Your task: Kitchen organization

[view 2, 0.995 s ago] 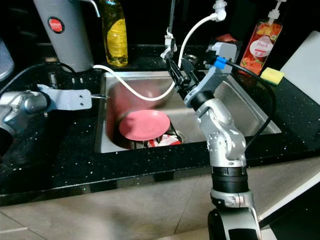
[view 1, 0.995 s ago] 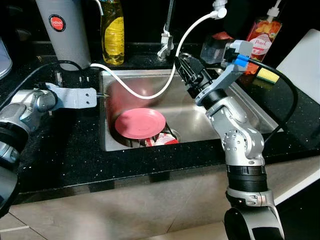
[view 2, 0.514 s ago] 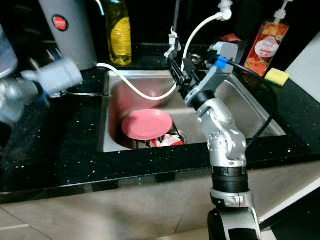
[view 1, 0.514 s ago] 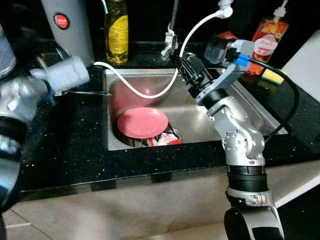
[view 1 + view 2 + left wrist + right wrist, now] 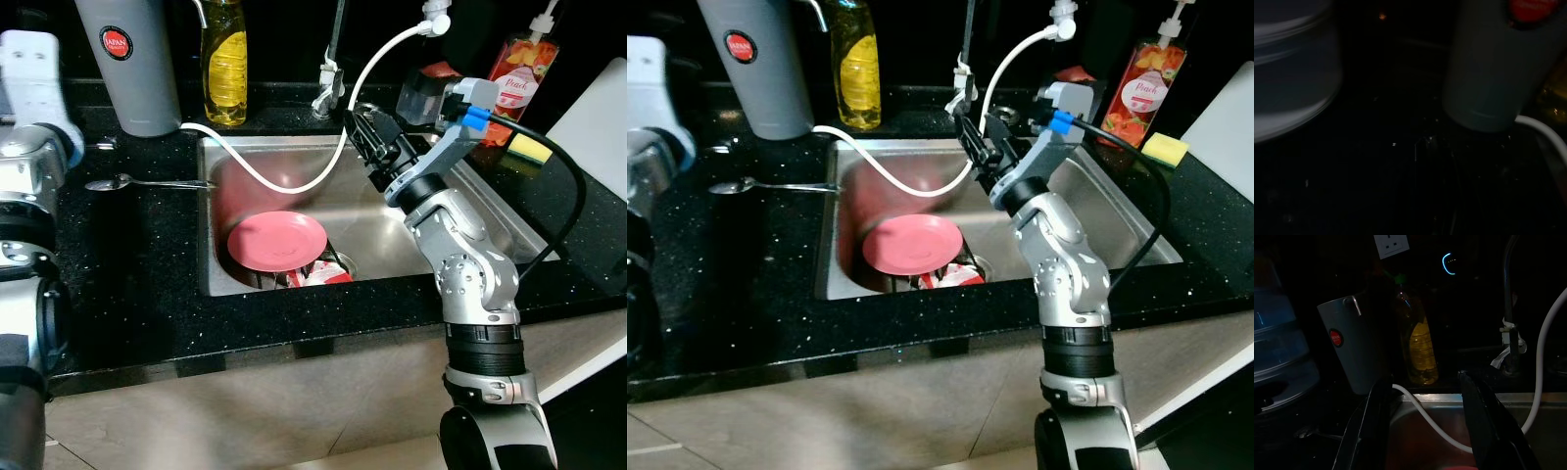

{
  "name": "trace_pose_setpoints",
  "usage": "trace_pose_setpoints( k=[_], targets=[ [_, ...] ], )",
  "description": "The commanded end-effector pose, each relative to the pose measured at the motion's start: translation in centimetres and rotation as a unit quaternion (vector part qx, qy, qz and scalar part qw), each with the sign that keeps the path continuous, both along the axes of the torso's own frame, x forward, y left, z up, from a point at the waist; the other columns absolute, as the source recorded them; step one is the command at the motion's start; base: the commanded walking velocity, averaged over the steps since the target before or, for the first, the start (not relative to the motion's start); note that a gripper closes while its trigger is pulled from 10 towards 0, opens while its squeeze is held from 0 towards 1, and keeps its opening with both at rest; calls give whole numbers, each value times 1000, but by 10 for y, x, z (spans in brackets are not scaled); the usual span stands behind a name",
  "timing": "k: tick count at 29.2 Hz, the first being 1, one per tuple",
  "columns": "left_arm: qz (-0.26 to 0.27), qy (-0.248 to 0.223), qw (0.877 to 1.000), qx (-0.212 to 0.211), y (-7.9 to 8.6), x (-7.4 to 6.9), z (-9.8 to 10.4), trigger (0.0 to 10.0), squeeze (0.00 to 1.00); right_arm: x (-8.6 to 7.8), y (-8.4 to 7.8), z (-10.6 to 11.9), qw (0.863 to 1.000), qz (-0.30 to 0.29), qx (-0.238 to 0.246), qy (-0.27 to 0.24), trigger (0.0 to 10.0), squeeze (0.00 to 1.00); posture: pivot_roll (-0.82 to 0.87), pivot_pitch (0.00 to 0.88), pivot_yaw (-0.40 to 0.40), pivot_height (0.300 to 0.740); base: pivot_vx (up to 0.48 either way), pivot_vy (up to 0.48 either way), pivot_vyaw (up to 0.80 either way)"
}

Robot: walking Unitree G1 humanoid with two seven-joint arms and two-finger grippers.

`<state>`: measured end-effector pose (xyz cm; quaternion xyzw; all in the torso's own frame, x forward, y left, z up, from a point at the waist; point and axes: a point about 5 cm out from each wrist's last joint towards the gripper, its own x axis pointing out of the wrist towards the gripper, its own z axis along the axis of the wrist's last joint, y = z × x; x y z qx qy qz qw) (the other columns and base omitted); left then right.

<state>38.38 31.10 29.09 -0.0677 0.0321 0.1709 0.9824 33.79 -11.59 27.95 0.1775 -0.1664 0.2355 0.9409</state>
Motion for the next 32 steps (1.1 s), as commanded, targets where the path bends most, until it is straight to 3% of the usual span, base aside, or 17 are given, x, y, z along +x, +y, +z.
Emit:
trace_pose_setpoints(
  k=[1, 3, 9, 10, 11, 23, 26, 32],
  targets=[
    [9, 10, 1000, -27, -5, 1, -8, 10000, 0, -2, -2, 4, 1000, -4, -5, -8, 10000, 0, 94, 0, -49, 740, 0, 0, 0],
    [47, 7, 997, -55, 1, -5, -10, 10000, 0, -1, -1, 3, 1000, -4, -7, -8, 10000, 0, 99, 0, -52, 740, 0, 0, 0],
    [76, 19, 993, -88, 1, -11, -18, 10000, 0, -1, 1, 1, 1000, 0, -8, -6, 10000, 0, 97, 0, -55, 740, 0, 0, 0],
    [76, 20, 993, -94, -2, -10, -20, 10000, 325, -1, 1, 1, 1000, 0, -9, -7, 10000, 0, 97, 0, -55, 740, 0, 0, 0],
    [73, 21, 992, -99, -7, -9, -21, 10000, 1000, -1, 1, 2, 1000, 1, -9, -7, 10000, 0, 91, 0, -54, 740, 0, 0, 0],
    [60, 24, 988, -139, -24, -7, -23, 10000, 1000, -1, 1, 2, 1000, -1, -8, -6, 10000, 0, 88, 0, -53, 740, 0, 0, 0],
    [9, 36, 987, -159, -41, -1, -22, 10000, 1000, 0, 1, 2, 1000, -2, -7, -7, 10000, 0, 85, 0, -52, 740, 0, 0, 0],
    [-26, 40, 983, -175, -52, 3, -22, 10000, 1000, 0, 0, 2, 1000, -3, -7, -8, 10000, 0, 85, 0, -52, 740, 0, 0, 0]
  ],
)
